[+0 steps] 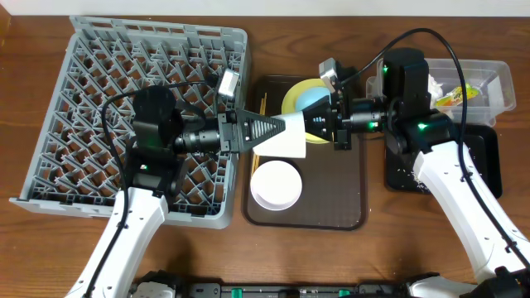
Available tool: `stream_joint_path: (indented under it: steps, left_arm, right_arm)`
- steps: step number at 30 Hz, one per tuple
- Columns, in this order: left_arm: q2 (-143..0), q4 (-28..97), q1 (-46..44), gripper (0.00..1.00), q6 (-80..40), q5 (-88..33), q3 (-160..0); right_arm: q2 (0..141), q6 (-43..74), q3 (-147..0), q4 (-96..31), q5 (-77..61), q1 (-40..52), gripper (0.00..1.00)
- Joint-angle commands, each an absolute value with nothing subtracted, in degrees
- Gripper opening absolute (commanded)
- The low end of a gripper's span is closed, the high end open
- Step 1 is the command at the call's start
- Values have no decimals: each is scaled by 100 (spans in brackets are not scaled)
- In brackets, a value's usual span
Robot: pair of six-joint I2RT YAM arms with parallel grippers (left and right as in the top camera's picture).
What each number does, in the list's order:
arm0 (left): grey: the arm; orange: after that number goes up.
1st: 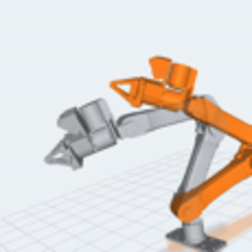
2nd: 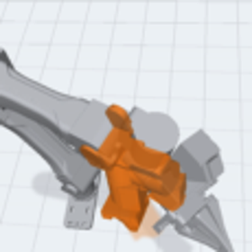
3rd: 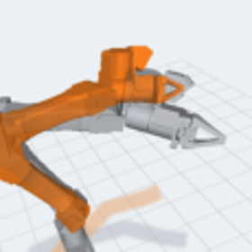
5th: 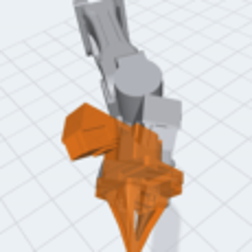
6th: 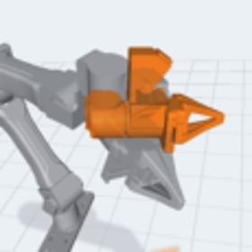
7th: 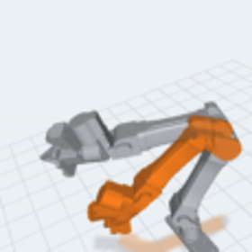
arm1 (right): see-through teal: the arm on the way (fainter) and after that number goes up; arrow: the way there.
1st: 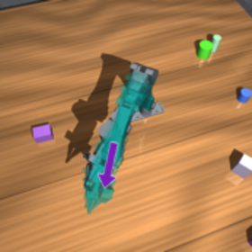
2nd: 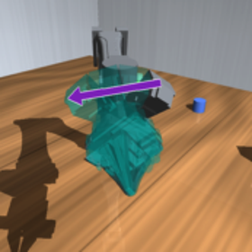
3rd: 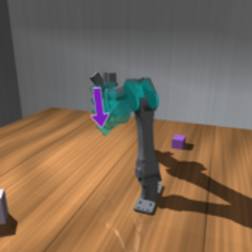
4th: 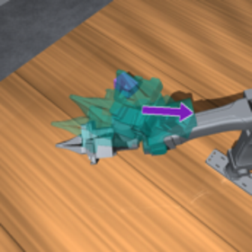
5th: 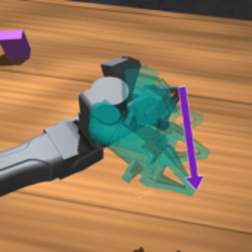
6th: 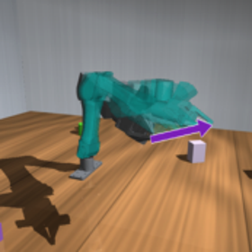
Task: Sort waste into correct bins and load items into the dishwasher
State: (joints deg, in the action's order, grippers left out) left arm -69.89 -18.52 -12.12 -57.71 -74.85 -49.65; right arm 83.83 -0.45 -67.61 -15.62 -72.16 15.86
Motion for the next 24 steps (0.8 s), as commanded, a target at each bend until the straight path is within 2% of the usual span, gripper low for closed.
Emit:
stream_joint_path:
  steps: [1, 16, 24]
  left_arm:
    - [-6976, -1835, -1273, 78, -5863, -7913, -5041]
    - [-6976, -1839, -1273, 79, -5854, -7900, -5043]
    - [-6978, -1857, -1273, 84, -5603, -7669, -5041]
  right_arm:
    - [8370, 172, -6777, -1334, -6751, 1441, 1]
    - [8370, 294, -6777, -1428, -6753, 1466, 1]
    - [8370, 294, -6777, -1627, -6799, 1466, 1]
